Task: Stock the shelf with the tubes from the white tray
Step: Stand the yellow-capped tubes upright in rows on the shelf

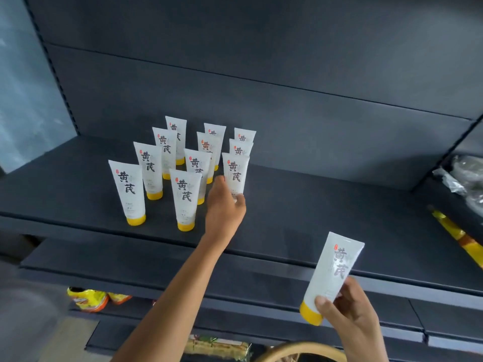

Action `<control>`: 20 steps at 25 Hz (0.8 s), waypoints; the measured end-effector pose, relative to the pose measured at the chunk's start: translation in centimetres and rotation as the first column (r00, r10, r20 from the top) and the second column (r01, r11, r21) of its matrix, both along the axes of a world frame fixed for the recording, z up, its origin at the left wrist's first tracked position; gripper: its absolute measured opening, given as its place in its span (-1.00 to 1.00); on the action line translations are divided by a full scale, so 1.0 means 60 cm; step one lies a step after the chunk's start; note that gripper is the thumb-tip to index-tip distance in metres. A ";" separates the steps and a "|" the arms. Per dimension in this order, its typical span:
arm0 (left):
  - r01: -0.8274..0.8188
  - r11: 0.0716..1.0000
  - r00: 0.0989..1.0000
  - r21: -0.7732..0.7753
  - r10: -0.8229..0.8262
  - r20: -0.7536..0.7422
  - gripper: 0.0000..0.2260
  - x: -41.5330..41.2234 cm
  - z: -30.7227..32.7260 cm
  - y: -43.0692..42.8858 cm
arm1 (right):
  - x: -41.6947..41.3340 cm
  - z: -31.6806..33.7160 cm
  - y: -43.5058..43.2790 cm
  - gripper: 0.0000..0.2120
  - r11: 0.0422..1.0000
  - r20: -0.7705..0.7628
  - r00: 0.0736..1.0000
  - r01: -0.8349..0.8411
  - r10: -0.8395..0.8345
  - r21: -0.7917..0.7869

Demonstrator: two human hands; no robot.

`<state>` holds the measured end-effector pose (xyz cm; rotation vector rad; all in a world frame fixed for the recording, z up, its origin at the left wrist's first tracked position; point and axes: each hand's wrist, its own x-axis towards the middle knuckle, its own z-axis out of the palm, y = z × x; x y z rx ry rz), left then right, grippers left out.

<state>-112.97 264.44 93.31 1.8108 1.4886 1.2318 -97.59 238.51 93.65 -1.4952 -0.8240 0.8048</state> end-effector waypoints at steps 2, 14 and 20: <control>-0.021 1.000 0.998 -0.011 0.020 -0.057 -0.76 0.004 -0.004 0.014 | -0.004 -0.002 0.007 -0.64 1.000 0.014 1.000 0.007 -0.008 0.007; -0.038 0.999 0.997 0.005 0.038 -0.061 -0.69 0.008 -0.031 0.041 | -0.034 0.011 0.055 -0.59 0.999 0.088 0.996 -0.005 0.002 0.041; -0.001 0.997 1.000 -0.077 0.002 0.008 -0.38 -0.006 -0.029 0.018 | -0.051 0.022 0.075 -0.62 0.997 0.077 0.997 -0.036 0.031 0.064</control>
